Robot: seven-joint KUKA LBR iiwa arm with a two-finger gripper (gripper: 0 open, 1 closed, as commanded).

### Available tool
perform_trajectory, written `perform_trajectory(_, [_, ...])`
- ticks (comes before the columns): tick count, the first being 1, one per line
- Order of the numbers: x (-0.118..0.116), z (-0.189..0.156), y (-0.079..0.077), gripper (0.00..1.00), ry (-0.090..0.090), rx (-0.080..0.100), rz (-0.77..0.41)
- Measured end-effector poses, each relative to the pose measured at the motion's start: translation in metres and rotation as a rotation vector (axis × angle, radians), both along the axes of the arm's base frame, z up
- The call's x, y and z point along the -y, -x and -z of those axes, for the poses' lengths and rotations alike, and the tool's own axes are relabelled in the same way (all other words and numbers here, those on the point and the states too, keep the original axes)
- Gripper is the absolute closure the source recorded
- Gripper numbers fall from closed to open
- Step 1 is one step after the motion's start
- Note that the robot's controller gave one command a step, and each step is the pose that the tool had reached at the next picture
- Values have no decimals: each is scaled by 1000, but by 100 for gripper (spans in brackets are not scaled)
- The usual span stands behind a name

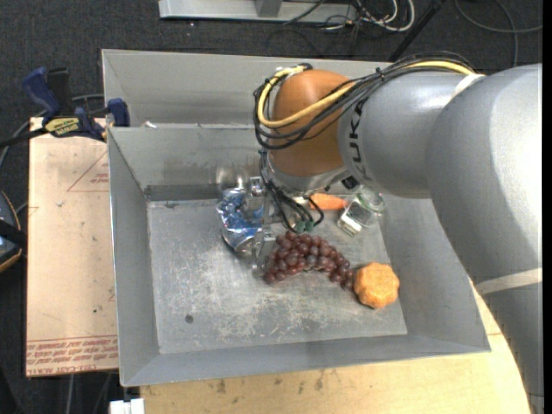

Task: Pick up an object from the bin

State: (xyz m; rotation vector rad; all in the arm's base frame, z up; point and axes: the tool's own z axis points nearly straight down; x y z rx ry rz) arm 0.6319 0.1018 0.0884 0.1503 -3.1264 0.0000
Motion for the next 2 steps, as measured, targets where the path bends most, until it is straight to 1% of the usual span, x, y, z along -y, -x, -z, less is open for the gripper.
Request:
perform_trajectory(1, [0, -9, 1, 0, 0, -1, 12])
perform_trajectory(2, [-11, 4, 4, 100, -6, 20, 142])
